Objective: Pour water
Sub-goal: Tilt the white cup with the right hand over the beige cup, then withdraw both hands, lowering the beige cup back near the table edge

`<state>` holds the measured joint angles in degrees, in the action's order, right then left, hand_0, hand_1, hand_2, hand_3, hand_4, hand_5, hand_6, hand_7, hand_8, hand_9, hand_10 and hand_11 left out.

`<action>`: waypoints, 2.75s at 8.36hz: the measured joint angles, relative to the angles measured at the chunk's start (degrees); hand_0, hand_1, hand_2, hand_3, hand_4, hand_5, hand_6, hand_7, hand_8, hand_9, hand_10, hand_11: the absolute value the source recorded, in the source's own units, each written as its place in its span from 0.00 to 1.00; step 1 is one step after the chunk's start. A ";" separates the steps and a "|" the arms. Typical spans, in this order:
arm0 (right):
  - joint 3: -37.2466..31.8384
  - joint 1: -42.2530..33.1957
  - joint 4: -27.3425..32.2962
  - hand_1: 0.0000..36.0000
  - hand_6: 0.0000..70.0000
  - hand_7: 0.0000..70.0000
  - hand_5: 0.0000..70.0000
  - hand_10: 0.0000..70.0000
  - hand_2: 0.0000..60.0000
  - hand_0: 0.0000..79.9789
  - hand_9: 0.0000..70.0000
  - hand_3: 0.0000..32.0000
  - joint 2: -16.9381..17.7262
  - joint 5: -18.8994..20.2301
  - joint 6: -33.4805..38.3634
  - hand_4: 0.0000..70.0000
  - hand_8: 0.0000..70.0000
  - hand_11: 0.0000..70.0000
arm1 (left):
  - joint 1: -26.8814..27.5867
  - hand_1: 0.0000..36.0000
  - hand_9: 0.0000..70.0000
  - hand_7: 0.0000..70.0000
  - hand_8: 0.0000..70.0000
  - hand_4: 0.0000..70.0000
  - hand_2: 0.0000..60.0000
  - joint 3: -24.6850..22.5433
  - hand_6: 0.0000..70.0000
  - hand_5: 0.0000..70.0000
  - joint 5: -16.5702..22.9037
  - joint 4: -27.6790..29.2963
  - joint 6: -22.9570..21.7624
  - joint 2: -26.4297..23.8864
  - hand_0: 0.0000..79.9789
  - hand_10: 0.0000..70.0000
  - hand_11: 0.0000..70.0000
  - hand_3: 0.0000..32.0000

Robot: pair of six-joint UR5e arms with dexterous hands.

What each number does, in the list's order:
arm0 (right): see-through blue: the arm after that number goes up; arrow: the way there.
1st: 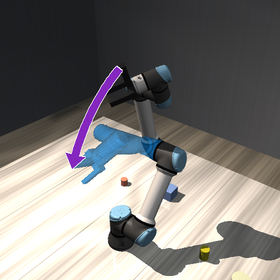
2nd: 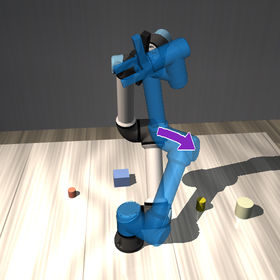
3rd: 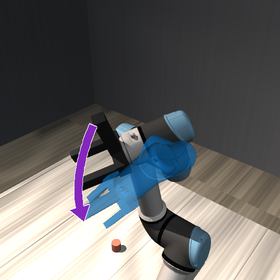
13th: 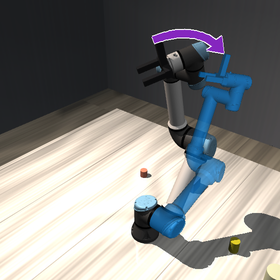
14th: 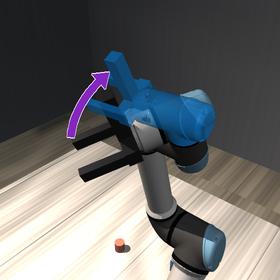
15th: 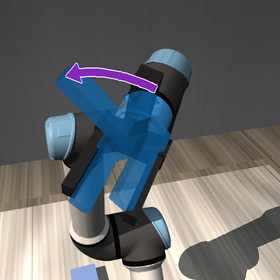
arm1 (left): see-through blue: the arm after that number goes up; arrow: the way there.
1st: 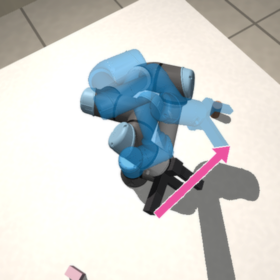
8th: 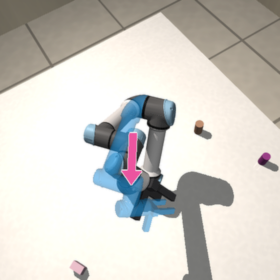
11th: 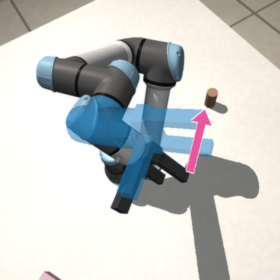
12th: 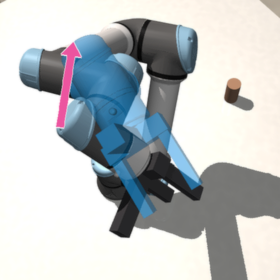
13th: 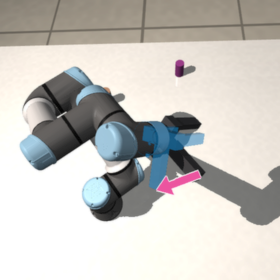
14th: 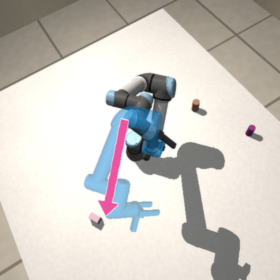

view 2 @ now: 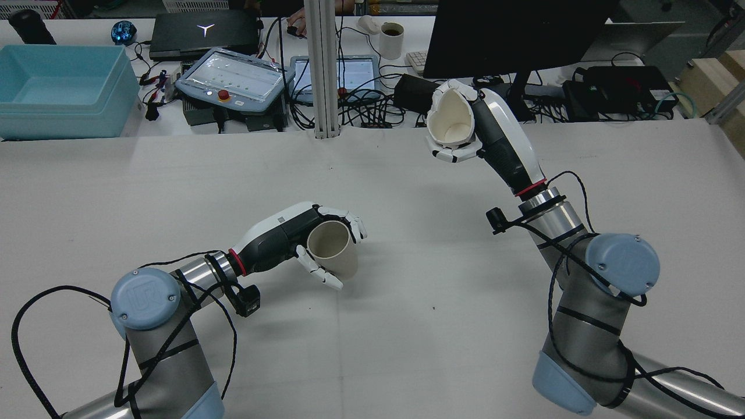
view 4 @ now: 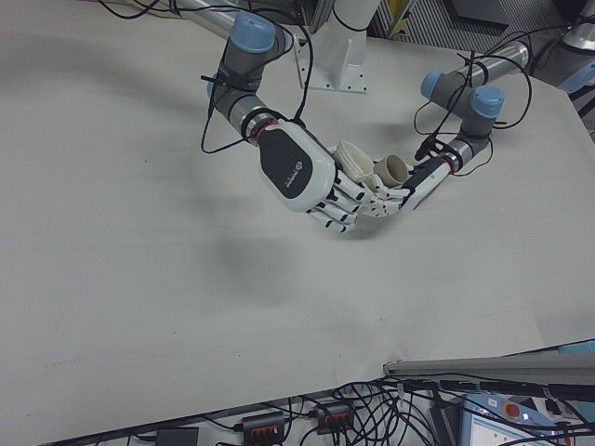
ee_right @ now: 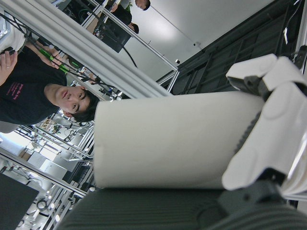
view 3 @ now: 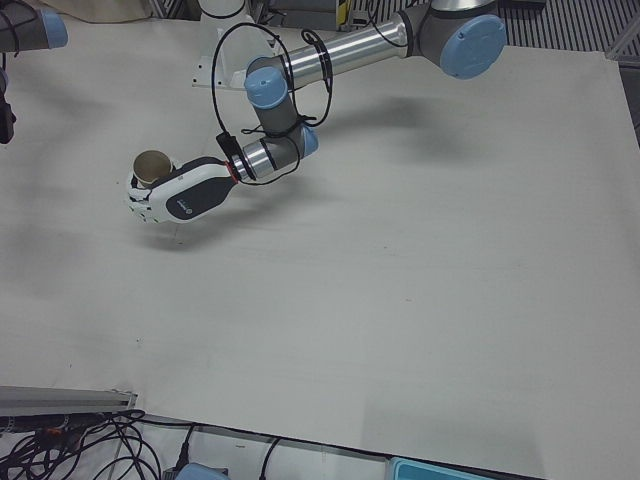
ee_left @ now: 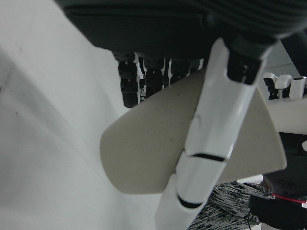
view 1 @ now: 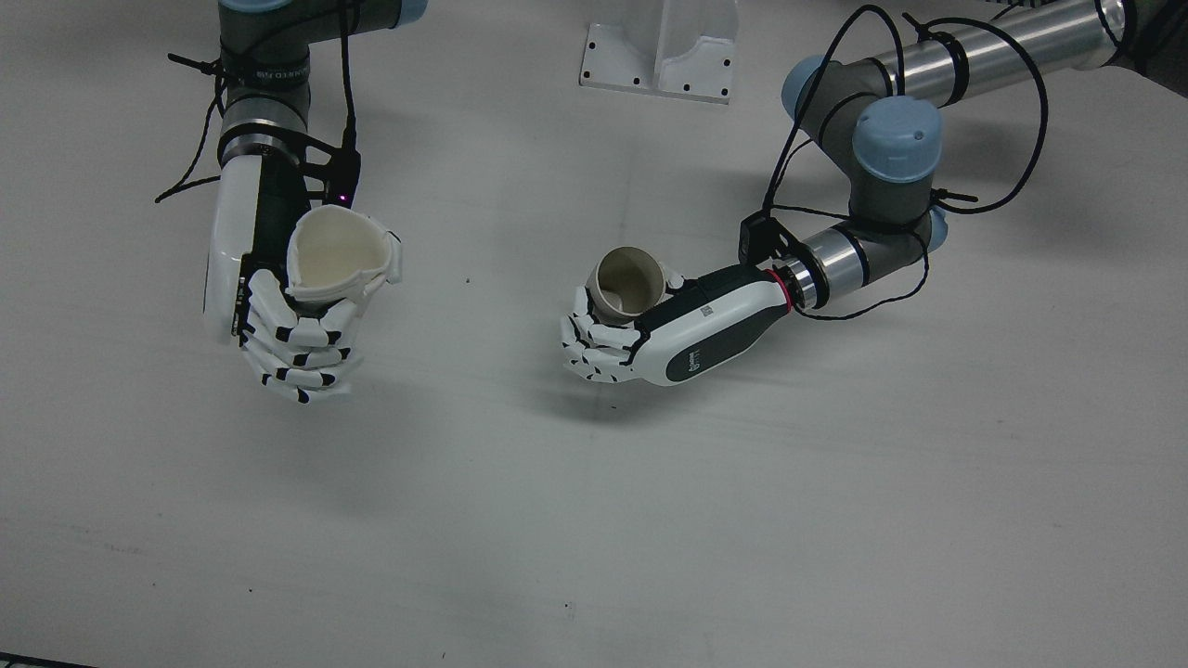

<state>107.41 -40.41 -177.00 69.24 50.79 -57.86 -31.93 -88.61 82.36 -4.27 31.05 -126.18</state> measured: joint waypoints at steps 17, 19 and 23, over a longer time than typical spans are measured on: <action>15.67 -6.92 -26.84 0.52 0.57 0.79 1.00 0.17 0.91 0.58 0.53 0.00 0.07 28.65 -23.96 0.40 0.36 0.26 | 4.18 0.98 0.47 0.57 0.33 0.82 0.29 1.61 0.43 1.00 -0.09 -0.75 3.23 -7.32 1.00 0.21 0.34 0.00; 15.19 -7.26 -26.46 0.41 0.52 0.65 1.00 0.25 0.68 0.57 0.58 0.00 1.10 27.98 -22.32 0.26 0.41 0.37 | 2.92 0.97 0.46 0.55 0.32 0.79 0.29 1.74 0.41 1.00 -0.01 -0.84 3.06 -6.76 1.00 0.21 0.34 0.00; 4.10 -7.88 -16.30 0.46 0.53 0.53 0.97 0.32 0.76 0.57 0.65 0.00 5.65 18.02 -4.63 0.23 0.48 0.47 | -8.00 0.94 0.45 0.53 0.31 0.78 0.27 -0.01 0.40 1.00 0.29 0.09 -1.89 4.97 1.00 0.20 0.33 0.00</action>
<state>111.51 -48.29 -193.29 74.90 68.81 -62.50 -39.93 -88.62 82.65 -4.17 29.16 -121.21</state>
